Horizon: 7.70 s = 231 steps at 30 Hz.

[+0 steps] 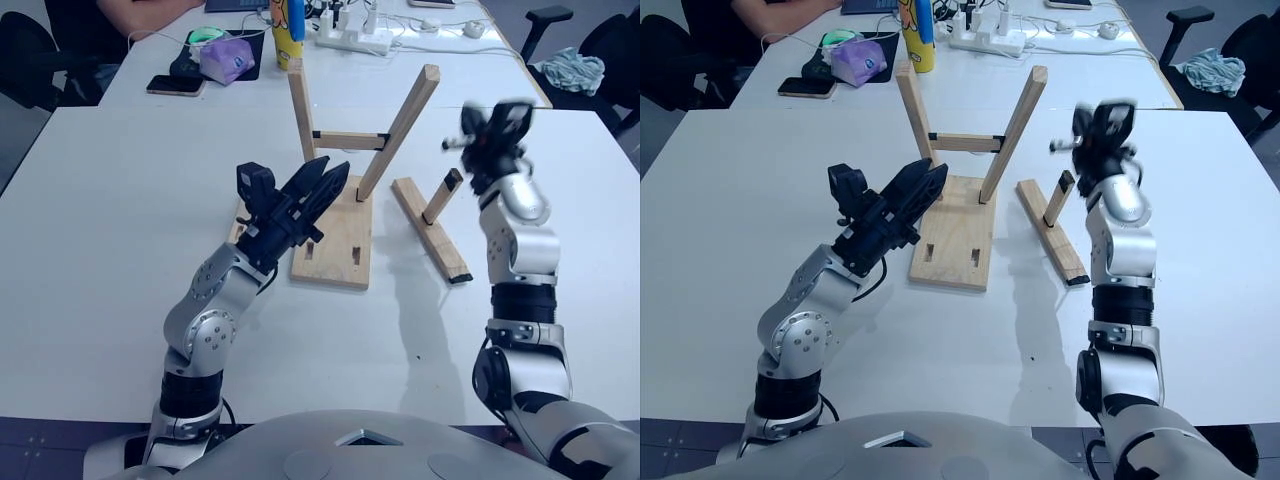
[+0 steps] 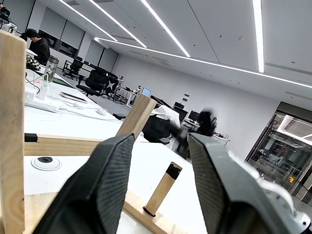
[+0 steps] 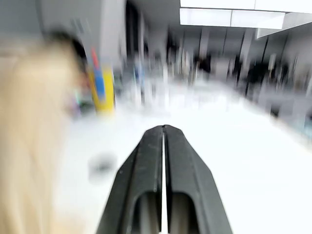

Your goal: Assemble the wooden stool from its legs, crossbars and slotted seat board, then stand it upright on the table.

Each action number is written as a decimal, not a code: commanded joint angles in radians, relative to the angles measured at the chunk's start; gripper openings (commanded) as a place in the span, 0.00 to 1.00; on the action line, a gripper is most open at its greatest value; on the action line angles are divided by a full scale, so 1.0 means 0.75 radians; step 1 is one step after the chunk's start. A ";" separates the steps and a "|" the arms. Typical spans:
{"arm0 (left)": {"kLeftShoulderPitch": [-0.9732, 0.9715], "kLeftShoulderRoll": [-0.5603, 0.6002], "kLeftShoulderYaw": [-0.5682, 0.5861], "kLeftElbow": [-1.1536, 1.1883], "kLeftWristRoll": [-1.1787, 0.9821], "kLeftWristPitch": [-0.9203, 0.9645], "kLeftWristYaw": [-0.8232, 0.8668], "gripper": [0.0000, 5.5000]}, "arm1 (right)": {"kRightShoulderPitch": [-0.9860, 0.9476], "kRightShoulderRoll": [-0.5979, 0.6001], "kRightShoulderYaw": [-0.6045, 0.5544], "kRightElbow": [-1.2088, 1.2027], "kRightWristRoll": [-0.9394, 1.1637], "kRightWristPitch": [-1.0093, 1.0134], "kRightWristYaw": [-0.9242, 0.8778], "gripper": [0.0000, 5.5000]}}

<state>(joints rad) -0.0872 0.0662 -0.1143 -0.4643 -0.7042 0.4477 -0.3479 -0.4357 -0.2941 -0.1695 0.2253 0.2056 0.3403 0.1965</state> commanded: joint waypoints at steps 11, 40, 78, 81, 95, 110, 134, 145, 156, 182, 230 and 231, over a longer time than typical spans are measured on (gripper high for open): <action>0.012 -0.029 -0.020 0.005 0.020 -0.010 0.009 0.37 | -0.055 -0.041 -0.020 -0.028 -0.043 -0.040 -0.006 0.01; 0.019 -0.060 -0.020 0.016 0.032 -0.030 0.020 0.37 | 0.038 0.019 0.103 -0.155 0.005 0.299 0.034 0.01; 0.138 -0.093 -0.020 0.055 0.160 -0.175 0.043 0.37 | 0.395 -0.514 0.045 -0.394 0.192 0.615 0.587 0.54; 0.136 -0.093 -0.019 0.081 0.166 -0.181 0.029 0.37 | 0.391 -0.495 0.074 -0.402 0.187 0.624 0.585 0.61; 0.114 -0.052 -0.001 0.065 0.153 -0.125 0.028 0.37 | 0.366 -0.357 0.218 -0.319 0.036 0.562 0.409 0.62; 0.095 -0.043 0.028 0.084 0.195 -0.118 0.053 0.37 | 0.411 -0.476 0.133 -0.245 0.042 0.433 0.555 0.38; 0.270 0.032 0.211 0.107 -0.634 0.304 -0.092 0.79 | 0.423 -0.831 0.060 -0.396 0.755 0.846 1.684 0.38; 0.227 0.065 0.196 0.079 -0.706 0.368 -0.122 0.79 | 0.459 -0.613 0.018 -0.562 0.942 0.943 1.397 0.38; 0.201 0.046 0.177 0.097 -0.718 0.370 -0.107 0.79 | 0.515 -0.578 0.032 -0.636 1.036 0.987 1.321 0.38; 0.174 0.075 0.194 0.105 -0.764 0.386 -0.104 0.38 | 0.500 -0.571 0.049 -0.626 1.191 1.095 1.269 0.38; -0.378 0.693 0.508 0.217 -0.769 0.531 -0.339 0.37 | 0.479 -0.327 0.603 -0.178 -0.692 -1.096 0.614 0.68; -0.379 0.695 0.506 0.207 -0.750 0.521 -0.339 0.37 | 0.464 -0.337 0.596 -0.158 -0.703 -1.100 0.597 0.68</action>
<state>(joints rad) -0.3571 0.5866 0.2684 -0.2832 -1.2967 0.8597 -0.6021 -0.0556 -0.5245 0.2966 0.0764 -0.2932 -0.4789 0.6784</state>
